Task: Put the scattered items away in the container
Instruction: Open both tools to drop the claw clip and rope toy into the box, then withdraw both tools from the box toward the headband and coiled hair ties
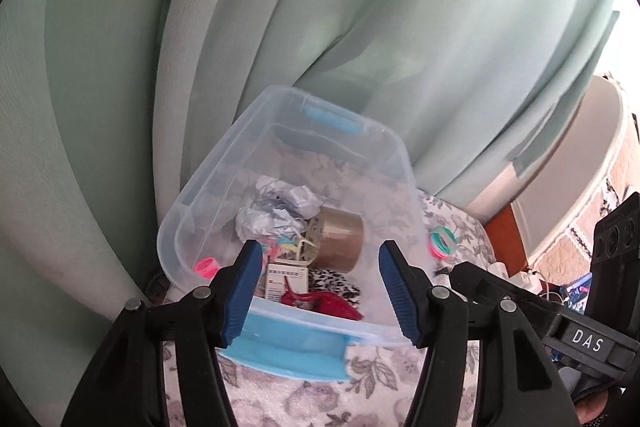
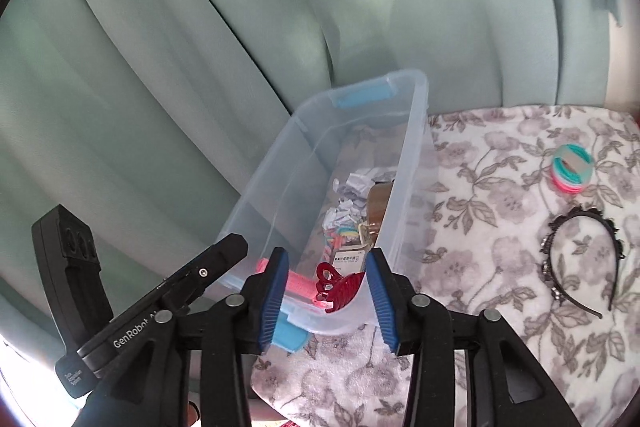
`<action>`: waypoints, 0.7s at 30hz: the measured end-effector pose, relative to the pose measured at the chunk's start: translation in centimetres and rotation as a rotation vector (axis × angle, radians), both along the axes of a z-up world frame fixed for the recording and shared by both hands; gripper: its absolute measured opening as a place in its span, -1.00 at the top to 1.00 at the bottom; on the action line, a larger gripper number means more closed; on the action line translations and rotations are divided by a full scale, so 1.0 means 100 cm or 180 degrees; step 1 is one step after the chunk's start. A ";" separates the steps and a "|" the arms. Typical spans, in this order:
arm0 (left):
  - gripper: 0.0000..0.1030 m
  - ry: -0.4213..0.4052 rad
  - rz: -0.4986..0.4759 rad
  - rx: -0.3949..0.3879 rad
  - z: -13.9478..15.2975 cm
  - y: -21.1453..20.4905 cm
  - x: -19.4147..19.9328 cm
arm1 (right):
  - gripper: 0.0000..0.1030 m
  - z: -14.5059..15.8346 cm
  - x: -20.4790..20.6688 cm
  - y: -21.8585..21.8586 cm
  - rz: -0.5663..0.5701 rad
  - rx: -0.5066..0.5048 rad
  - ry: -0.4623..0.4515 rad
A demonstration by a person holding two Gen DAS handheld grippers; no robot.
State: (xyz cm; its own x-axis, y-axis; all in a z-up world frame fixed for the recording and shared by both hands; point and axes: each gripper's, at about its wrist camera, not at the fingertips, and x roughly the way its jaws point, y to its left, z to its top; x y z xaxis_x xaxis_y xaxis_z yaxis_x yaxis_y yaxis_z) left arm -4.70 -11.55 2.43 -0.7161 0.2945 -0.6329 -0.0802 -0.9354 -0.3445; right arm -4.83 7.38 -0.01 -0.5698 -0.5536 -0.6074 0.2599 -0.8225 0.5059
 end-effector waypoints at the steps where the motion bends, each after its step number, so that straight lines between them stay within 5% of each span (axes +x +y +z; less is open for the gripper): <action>1: -0.22 0.0024 -0.0021 -0.0022 0.004 0.004 0.004 | 0.10 0.004 0.004 0.002 -0.0012 -0.0012 0.0031; 21: -0.34 0.0428 -0.0626 -0.0507 0.072 0.120 0.082 | -0.16 0.049 0.099 0.130 -0.0739 -0.0396 0.0569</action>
